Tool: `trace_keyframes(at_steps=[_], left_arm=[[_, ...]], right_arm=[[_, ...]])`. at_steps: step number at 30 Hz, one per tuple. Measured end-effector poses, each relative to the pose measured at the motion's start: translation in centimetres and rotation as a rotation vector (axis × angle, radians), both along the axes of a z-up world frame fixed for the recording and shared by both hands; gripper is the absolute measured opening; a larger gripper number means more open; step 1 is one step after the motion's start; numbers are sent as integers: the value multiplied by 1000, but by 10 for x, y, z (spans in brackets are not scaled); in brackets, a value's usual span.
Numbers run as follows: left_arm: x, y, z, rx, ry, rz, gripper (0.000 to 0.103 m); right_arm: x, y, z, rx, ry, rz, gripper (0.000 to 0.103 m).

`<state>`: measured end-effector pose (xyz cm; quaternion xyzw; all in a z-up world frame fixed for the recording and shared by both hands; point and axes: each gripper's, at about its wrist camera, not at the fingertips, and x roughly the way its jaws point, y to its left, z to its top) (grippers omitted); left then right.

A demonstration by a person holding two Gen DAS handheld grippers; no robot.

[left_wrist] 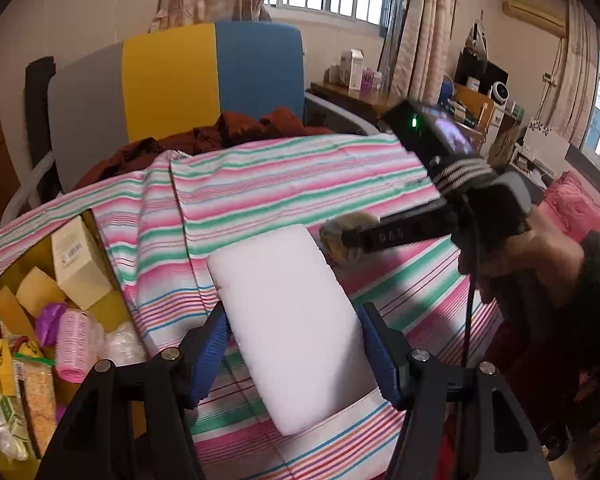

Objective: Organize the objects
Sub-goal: 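Lift the white bar and beige roll and carry both toward the gold tray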

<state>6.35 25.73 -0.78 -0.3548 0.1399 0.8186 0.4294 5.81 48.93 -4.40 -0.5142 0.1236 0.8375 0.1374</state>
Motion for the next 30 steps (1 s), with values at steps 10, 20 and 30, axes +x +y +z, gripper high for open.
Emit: trace_keyframes(at_steps=[10, 20, 30], left_arm=[[-18, -45, 22, 44, 10, 122, 65], [-46, -101, 32, 60, 37, 297, 66], [-63, -148, 28, 62, 32, 422, 66]], right_arm=[[4, -42, 13, -55, 58, 28, 57], [0, -100, 41, -94, 178, 113, 57], [-11, -159, 64, -135, 266, 241, 57]])
